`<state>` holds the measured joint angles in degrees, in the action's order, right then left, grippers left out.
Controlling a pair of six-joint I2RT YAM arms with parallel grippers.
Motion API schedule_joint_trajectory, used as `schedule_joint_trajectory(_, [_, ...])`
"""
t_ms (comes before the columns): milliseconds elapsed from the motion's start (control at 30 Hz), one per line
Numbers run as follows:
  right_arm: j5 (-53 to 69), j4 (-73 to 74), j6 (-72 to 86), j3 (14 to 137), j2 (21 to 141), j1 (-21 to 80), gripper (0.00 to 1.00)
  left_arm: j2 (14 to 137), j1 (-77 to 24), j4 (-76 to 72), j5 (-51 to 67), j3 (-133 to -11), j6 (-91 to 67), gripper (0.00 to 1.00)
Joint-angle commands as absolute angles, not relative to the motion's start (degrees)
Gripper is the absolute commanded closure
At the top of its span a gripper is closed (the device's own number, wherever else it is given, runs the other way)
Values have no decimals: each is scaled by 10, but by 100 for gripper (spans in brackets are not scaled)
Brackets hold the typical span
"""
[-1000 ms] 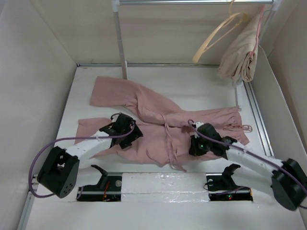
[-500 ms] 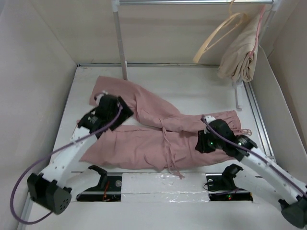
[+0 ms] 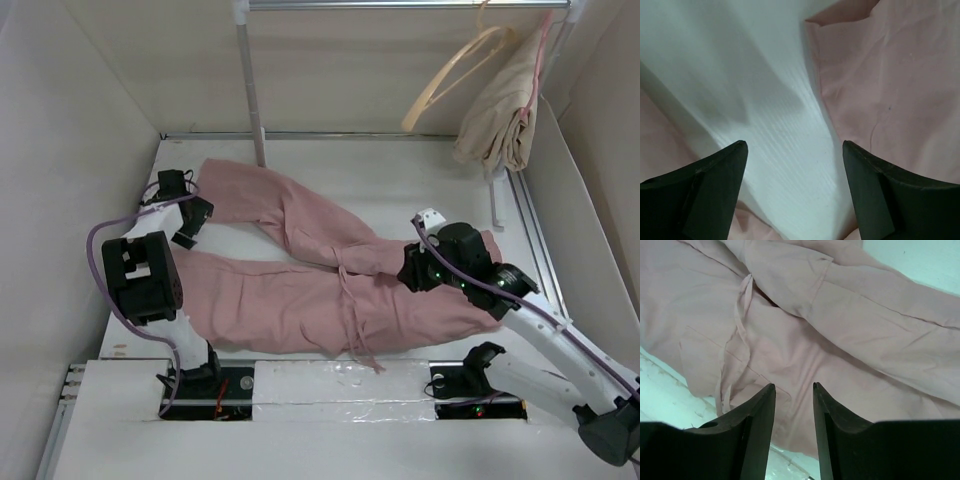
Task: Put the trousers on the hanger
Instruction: Flatten out the trousers at the center of the board.
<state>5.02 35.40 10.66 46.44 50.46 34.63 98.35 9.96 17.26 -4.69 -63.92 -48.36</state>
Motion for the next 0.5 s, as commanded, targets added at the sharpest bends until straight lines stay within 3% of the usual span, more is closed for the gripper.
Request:
schedule_joint_trajectory(0, [83, 336, 94, 428, 481, 333, 58, 998, 108, 120, -35, -669, -490, 27])
schedule_joint_trajectory(67, [79, 349, 99, 422, 464, 333, 58, 1048, 121, 119, -32, -688, -499, 37])
schedule_joint_trajectory(400, [36, 384, 104, 441, 463, 310, 58, 1141, 121, 124, -54, -770, -482, 37])
schedule_joint_trajectory(467, [19, 387, 105, 446, 461, 305, 58, 1154, 127, 116, -50, -787, -477, 64])
